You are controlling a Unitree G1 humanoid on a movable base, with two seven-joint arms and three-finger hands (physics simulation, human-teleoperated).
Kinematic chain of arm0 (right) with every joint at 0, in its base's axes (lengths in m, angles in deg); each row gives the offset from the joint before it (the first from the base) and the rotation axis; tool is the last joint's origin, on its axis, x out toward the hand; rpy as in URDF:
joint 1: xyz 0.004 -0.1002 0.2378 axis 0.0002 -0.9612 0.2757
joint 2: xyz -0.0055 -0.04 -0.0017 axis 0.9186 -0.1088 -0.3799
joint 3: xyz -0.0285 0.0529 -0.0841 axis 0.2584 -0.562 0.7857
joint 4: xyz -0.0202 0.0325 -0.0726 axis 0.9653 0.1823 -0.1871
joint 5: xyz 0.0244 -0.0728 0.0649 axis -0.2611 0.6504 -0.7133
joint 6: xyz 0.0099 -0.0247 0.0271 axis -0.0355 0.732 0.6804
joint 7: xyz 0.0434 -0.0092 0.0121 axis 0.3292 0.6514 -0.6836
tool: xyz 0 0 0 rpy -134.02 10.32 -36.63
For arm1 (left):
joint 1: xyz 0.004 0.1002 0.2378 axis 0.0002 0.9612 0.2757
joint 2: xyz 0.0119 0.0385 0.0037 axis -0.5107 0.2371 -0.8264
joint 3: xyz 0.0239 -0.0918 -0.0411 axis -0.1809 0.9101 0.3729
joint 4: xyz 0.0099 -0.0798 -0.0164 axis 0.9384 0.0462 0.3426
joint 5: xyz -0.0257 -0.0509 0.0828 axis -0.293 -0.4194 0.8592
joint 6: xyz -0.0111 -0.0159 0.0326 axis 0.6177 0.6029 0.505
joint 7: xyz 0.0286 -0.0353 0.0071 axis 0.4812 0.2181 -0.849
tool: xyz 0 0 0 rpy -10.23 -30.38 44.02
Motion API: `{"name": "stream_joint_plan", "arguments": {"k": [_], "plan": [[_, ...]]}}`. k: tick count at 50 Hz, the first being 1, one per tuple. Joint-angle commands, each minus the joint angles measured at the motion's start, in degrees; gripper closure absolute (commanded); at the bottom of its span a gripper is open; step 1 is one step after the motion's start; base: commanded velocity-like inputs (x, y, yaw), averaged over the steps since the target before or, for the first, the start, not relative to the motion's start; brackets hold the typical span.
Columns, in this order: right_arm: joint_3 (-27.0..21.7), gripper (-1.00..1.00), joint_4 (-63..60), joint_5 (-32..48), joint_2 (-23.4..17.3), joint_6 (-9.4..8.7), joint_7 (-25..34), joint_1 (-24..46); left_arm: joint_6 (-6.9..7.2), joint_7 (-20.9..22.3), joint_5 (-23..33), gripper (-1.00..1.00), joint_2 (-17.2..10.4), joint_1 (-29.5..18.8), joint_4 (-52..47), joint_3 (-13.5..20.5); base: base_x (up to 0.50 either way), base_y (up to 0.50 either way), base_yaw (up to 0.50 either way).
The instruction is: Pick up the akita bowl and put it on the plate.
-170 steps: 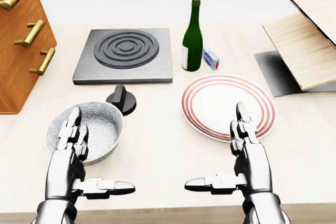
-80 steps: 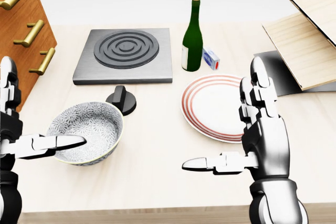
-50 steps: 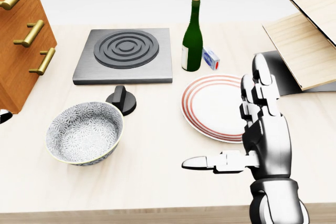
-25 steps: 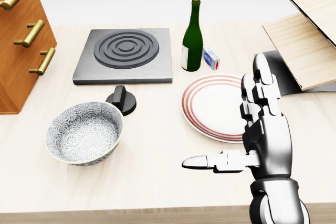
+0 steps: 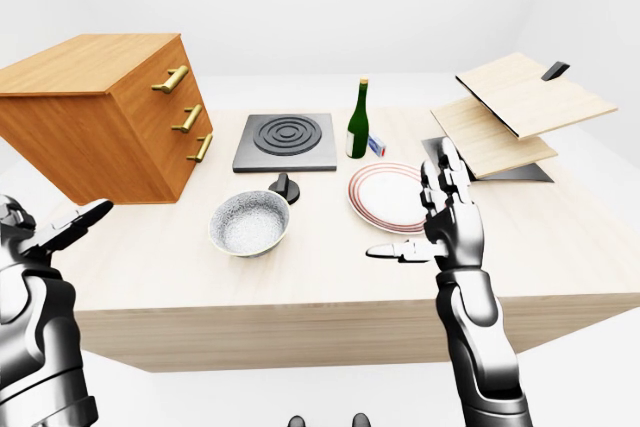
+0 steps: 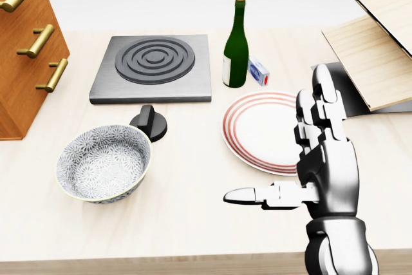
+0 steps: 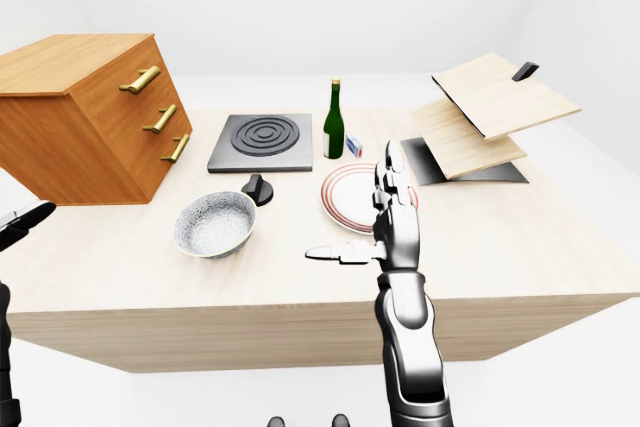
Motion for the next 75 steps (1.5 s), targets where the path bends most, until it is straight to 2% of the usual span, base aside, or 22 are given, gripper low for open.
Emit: {"name": "stream_joint_plan", "arguments": {"k": [1, 8, 10, 15, 32, 43, 75], "plan": [[0.26, -1.0, -0.1, -0.34, -0.02, 0.0, -0.38, 0.17, 0.0, -0.84, -0.52, -1.0, -0.49, 0.09, 0.6, 0.42, 0.0, 0.0, 0.0], [0.25, -1.0, 0.21, -0.25, -0.08, 0.0, -0.22, 0.18, 0.0, -1.63, -1.02, -1.0, -0.93, 0.07, 1.25, 1.09, 0.0, 0.0, 0.0], [0.27, -1.0, 0.17, -0.12, -0.06, 0.0, -0.23, 0.13, 0.0, -3.4, -1.07, -1.0, -1.28, 0.0, 1.75, 2.06, 0.0, 0.0, 0.0], [0.09, -1.0, -0.02, 0.42, -0.15, 0.0, -0.61, 0.06, 0.0, -2.37, -2.99, -1.0, -3.08, 0.49, 3.55, 3.12, 0.0, 0.0, 0.0], [-0.31, -1.0, -0.25, 0.26, -0.14, 0.0, -0.89, 0.23, 0.0, -2.89, -5.62, -1.0, -6.91, 2.25, 7.45, 7.17, 0.0, 0.0, 0.0], [-0.1, -1.0, -0.51, 0.42, -0.08, 0.0, -1.01, 0.2, 0.0, -4.16, -6.34, -1.0, -7.39, 2.71, 6.82, 8.01, 0.0, 0.0, 0.0], [-0.05, -1.0, -0.19, -1.19, 0.1, 0.0, -1.22, 0.1, 0.0, -4.38, -6.31, -1.0, -7.54, 2.59, 7.23, 7.9, 0.0, 0.0, 0.0]]}}
